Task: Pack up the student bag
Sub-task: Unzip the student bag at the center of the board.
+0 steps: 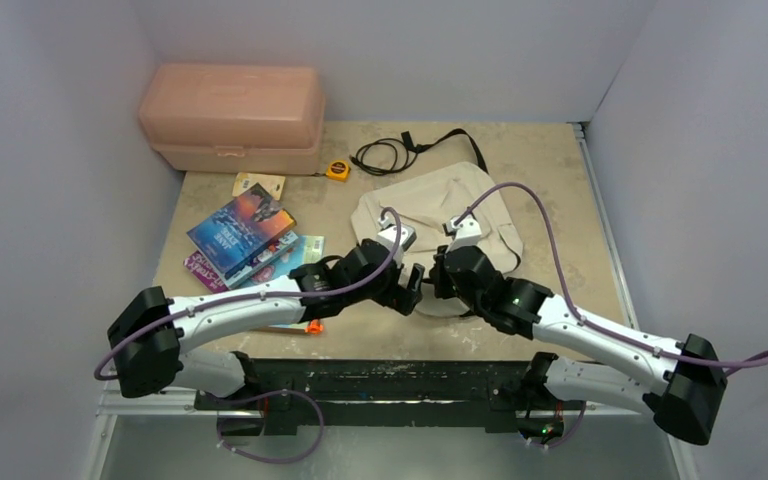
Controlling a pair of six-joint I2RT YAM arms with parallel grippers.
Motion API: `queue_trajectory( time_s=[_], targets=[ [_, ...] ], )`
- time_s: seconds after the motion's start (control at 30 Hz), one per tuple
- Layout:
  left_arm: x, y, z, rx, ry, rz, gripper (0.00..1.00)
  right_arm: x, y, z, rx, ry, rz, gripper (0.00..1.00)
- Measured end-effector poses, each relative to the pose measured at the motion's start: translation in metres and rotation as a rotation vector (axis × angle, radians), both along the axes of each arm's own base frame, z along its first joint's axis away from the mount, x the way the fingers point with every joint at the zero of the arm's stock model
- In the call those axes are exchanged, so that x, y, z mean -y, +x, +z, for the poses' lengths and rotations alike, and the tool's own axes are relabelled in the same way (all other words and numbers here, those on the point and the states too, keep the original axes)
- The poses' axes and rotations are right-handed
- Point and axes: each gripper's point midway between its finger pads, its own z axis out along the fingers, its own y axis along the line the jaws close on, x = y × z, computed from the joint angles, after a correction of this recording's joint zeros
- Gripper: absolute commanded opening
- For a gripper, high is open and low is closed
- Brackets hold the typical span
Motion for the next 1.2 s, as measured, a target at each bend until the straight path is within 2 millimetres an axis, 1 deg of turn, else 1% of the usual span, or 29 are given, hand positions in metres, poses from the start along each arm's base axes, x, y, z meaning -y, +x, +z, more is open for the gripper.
queue_trajectory(
  time_s=[0.07, 0.13, 0.2, 0.23, 0.33, 0.37, 0.43, 0.53, 0.63, 0.67, 0.7, 0.8, 1.03, 1.2],
  targets=[
    [0.006, 0.007, 0.009, 0.07, 0.017, 0.0, 0.9, -0.001, -0.001, 0.001, -0.007, 0.015, 0.0, 0.0],
    [0.014, 0.012, 0.017, 0.128, 0.024, -0.007, 0.86, -0.001, -0.002, 0.003, -0.006, 0.032, -0.006, 0.0],
    [0.021, 0.016, 0.02, 0.161, 0.028, -0.011, 0.76, 0.0, -0.003, 0.007, -0.004, 0.049, -0.013, 0.0],
    [0.026, 0.018, 0.019, 0.17, 0.032, -0.017, 0.73, 0.001, -0.004, 0.009, -0.003, 0.058, -0.016, 0.0],
    [0.04, 0.02, 0.011, 0.154, 0.044, -0.032, 0.73, 0.002, -0.005, 0.014, 0.005, 0.079, -0.024, 0.0],
    [0.043, 0.02, 0.006, 0.142, 0.05, -0.038, 0.69, 0.004, -0.005, 0.014, 0.006, 0.08, -0.031, 0.0],
    [0.047, 0.019, -0.006, 0.108, 0.057, -0.038, 0.56, 0.007, -0.005, 0.014, 0.003, 0.075, -0.04, 0.0],
    [0.049, 0.017, -0.012, 0.086, 0.058, -0.03, 0.33, 0.008, -0.006, 0.011, -0.003, 0.066, -0.04, 0.0],
    [0.049, 0.018, -0.012, 0.078, 0.051, -0.014, 0.2, 0.008, -0.006, 0.012, -0.005, 0.073, -0.048, 0.0],
    [0.049, 0.018, -0.012, 0.074, 0.047, -0.009, 0.12, 0.008, -0.006, 0.012, -0.004, 0.075, -0.053, 0.0],
    [0.049, 0.017, -0.012, 0.071, 0.043, -0.005, 0.01, 0.009, -0.005, 0.013, -0.003, 0.079, -0.058, 0.0],
    [0.047, 0.016, -0.008, 0.069, 0.016, 0.015, 0.0, 0.01, -0.005, 0.018, 0.004, 0.105, -0.073, 0.0],
    [0.039, 0.013, 0.001, 0.066, -0.026, 0.058, 0.0, 0.023, -0.002, 0.021, 0.018, 0.136, -0.171, 0.0],
    [0.026, 0.006, -0.003, 0.05, -0.037, 0.082, 0.0, 0.037, -0.002, 0.016, 0.013, 0.115, -0.254, 0.0]
  ],
)
